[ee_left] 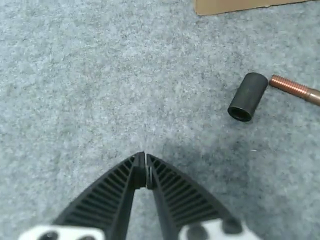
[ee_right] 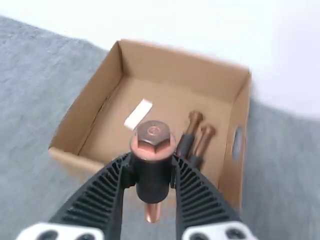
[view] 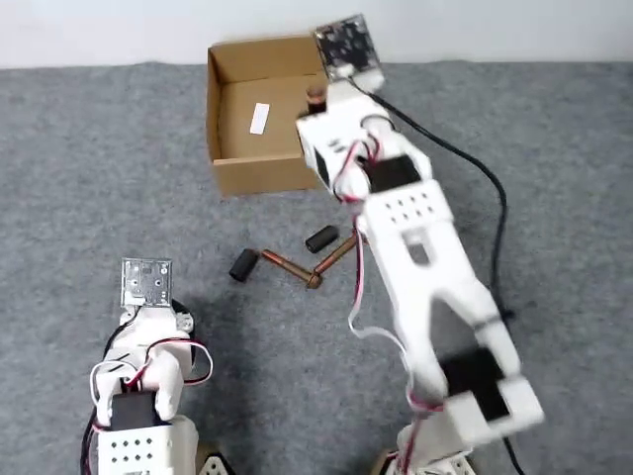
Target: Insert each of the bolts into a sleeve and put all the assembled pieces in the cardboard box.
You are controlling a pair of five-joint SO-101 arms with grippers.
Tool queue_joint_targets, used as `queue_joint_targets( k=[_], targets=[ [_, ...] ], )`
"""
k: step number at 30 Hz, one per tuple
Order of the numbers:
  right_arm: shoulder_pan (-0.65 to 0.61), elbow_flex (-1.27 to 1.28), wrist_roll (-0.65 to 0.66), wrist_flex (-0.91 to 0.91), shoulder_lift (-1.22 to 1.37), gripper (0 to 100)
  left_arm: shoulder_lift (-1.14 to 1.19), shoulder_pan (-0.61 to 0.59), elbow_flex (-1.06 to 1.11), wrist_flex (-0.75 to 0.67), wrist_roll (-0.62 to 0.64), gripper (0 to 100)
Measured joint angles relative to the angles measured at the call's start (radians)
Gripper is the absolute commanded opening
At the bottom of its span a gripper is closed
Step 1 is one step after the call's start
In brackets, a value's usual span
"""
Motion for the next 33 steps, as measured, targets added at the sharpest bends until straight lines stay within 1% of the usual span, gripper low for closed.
queue_joint_targets(
  k=[4,10,15,17,20,22,30,33],
  targets=[
    [-0.003,-0.141,0.049,-0.086,0.198,0.8,0.000,0.000,0.000,0.000,0.035,0],
    [-0.002,-0.315,0.160,-0.190,0.457,0.9,0.002,0.000,0.000,0.000,0.041,0],
    [-0.003,-0.456,0.232,-0.210,0.675,1.7,0.002,0.000,0.000,0.000,0.041,0],
    [-0.003,-0.509,0.255,-0.210,0.741,5.0,0.002,0.000,0.000,0.000,0.041,0],
    [-0.012,-0.597,0.284,-0.153,0.798,13.0,0.002,0.000,0.000,0.000,0.041,0],
    [-0.025,-0.655,0.288,-0.091,0.822,15.6,0.002,0.000,0.000,0.000,0.041,0],
    [-0.038,-0.835,0.290,0.120,0.852,15.4,0.002,0.000,0.000,0.000,0.041,0],
    [-0.046,-0.916,0.270,0.233,0.852,15.4,0.002,0.000,0.000,0.000,0.043,0]
  ],
)
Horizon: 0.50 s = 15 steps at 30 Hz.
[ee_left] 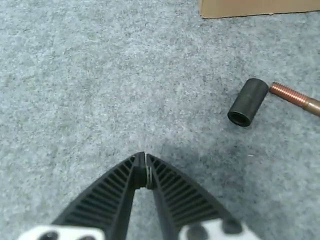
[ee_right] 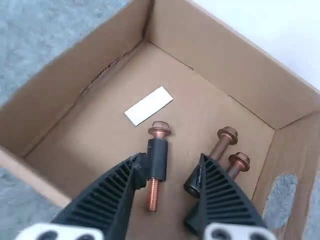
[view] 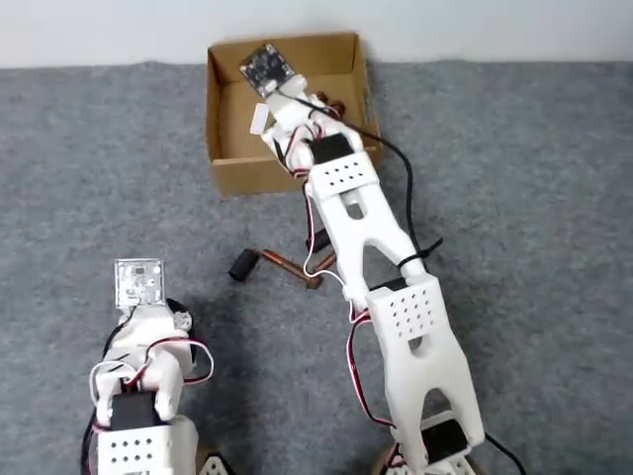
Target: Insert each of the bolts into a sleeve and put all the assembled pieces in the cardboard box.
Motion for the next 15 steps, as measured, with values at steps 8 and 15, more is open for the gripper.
queue_joint_targets(
  k=[8,15],
  targets=[
    [0.003,-0.265,-0.163,0.325,0.000,15.4,0.000,0.000,0.000,0.000,0.006,0],
    [0.002,-0.427,-0.227,0.566,0.000,5.8,0.000,0.000,0.000,0.000,0.006,0]
  ],
)
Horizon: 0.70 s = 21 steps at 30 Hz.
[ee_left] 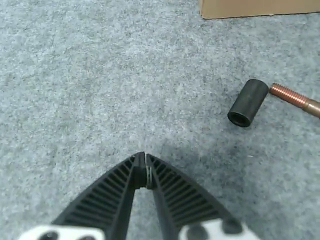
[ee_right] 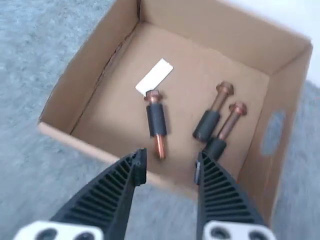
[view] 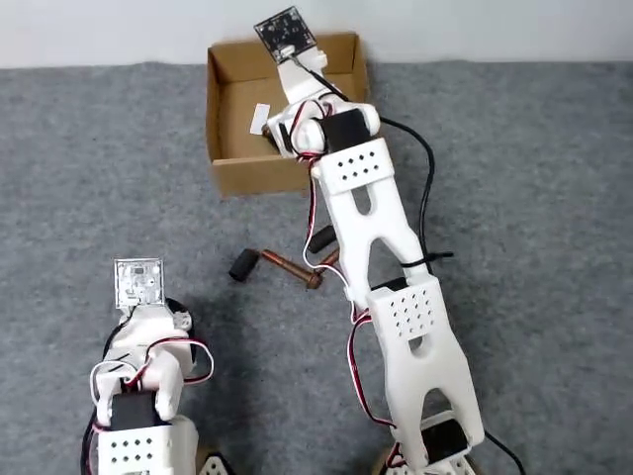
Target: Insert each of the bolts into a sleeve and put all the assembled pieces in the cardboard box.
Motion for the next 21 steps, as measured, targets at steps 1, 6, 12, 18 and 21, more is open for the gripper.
queue_joint_targets(
  k=[1,6,12,18,21],
  targets=[
    [-0.005,-0.028,-0.012,0.044,0.000,3.4,0.000,0.000,0.000,0.000,0.000,0],
    [-0.049,-0.143,-0.074,0.287,0.000,2.5,0.000,0.000,0.000,0.000,0.000,0],
    [-0.077,-0.173,-0.212,0.327,-0.005,2.4,0.000,0.000,0.000,0.000,0.000,0],
    [-0.103,0.095,-0.376,0.327,-0.138,3.2,0.000,0.000,0.000,0.000,0.000,0],
    [-0.103,0.278,-0.465,0.327,-0.207,8.6,0.000,0.000,0.000,0.000,0.000,0]
  ],
)
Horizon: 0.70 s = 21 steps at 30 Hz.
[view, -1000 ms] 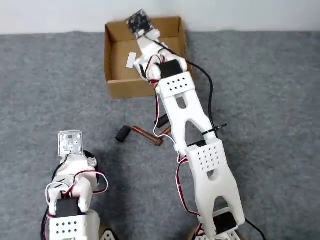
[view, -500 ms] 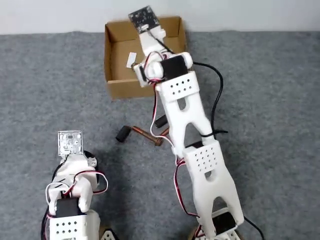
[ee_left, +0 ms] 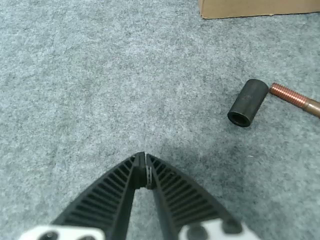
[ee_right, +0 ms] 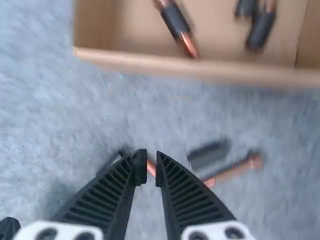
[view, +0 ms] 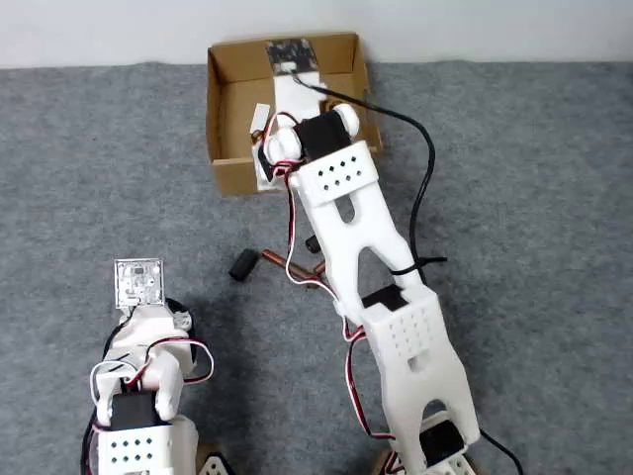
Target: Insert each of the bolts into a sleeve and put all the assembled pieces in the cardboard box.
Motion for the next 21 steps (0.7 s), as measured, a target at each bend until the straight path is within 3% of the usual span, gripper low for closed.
queue_joint_targets(
  k=[5,12,21],
  targets=[
    [0.003,0.155,-0.121,0.000,-0.018,25.4,0.000,0.000,0.000,0.000,0.000,0],
    [0.018,0.166,-0.155,0.000,0.026,17.2,0.000,0.000,0.000,0.000,0.000,0],
    [0.041,0.058,-0.155,0.000,0.218,16.9,0.000,0.000,0.000,0.000,0.000,0]
  ],
)
